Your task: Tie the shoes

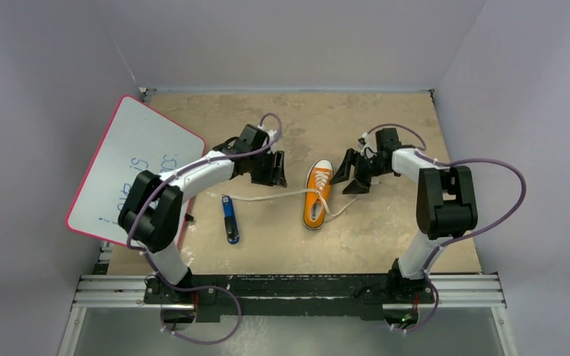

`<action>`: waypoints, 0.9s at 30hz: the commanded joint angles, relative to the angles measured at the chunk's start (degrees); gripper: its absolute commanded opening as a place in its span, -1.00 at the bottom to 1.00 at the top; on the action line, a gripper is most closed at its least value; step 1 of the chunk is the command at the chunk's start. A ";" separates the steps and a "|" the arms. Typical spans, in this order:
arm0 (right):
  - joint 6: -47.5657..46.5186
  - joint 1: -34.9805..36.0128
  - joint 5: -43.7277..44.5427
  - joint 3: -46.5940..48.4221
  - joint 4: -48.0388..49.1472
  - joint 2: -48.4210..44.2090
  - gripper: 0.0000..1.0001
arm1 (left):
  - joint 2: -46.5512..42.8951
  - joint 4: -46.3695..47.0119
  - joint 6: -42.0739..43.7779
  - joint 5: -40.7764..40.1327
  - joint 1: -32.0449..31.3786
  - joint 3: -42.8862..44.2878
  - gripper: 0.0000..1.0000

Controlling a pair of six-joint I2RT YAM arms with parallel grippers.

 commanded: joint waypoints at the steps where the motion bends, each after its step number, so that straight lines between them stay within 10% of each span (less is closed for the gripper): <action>1: -10.57 -0.25 15.08 4.58 -14.08 -4.60 0.37 | 4.38 -2.04 13.34 -0.75 -0.12 4.32 -0.01; 14: -22.27 0.10 21.34 10.87 -24.74 -18.23 0.37 | 5.65 21.15 41.79 6.86 -4.16 -3.90 0.13; 27: -6.66 -0.51 19.76 6.04 -19.13 -23.52 0.48 | 11.93 30.75 37.93 4.64 -7.51 -5.55 -0.11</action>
